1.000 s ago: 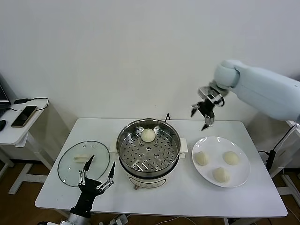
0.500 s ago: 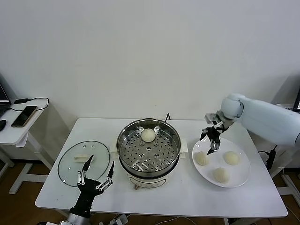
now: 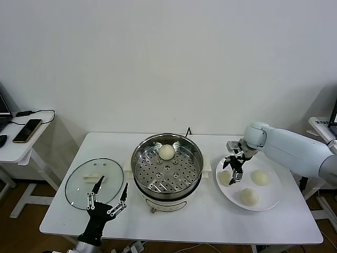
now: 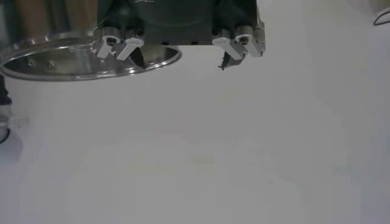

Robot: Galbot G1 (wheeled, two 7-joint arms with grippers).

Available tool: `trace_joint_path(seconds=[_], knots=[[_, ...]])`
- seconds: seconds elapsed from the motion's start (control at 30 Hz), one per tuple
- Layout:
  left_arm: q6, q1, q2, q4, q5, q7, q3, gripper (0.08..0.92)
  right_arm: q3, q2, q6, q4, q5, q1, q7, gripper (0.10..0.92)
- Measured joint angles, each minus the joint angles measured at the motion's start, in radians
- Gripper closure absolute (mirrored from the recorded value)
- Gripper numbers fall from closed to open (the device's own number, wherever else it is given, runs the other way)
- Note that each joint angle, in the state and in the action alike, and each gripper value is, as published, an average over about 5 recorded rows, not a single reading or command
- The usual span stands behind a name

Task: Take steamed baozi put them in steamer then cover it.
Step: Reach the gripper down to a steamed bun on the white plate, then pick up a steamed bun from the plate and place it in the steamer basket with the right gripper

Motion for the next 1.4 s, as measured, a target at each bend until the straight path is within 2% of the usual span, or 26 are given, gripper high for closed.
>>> trace_joint_path(seconds=[0.1, 0.43, 0.83, 1.13, 1.4], knots=[[-0.001, 0.0, 0.0, 0.0, 0.0, -0.001, -0.001, 0.177, 0.003, 0.0, -0.001, -0.003, -0.006, -0.008, 0.003, 0.215], [-0.004, -0.004, -0.001, 0.005, 0.0, -0.003, -0.003, 0.177, 0.025, -0.007, -0.002, -0.005, -0.032, -0.029, 0.009, 0.35], [0.002, -0.008, 0.0, -0.008, 0.0, -0.004, -0.003, 0.177, 0.03, -0.025, 0.003, 0.044, -0.044, 0.072, -0.055, 0.375], [0.003, -0.018, 0.004, -0.013, 0.007, -0.008, 0.005, 0.177, -0.073, 0.036, -0.019, 0.121, 0.06, 0.337, -0.162, 0.375], [0.001, -0.022, 0.01, -0.019, 0.013, -0.012, 0.013, 0.177, -0.173, 0.145, -0.08, 0.231, 0.216, 0.521, -0.167, 0.38]])
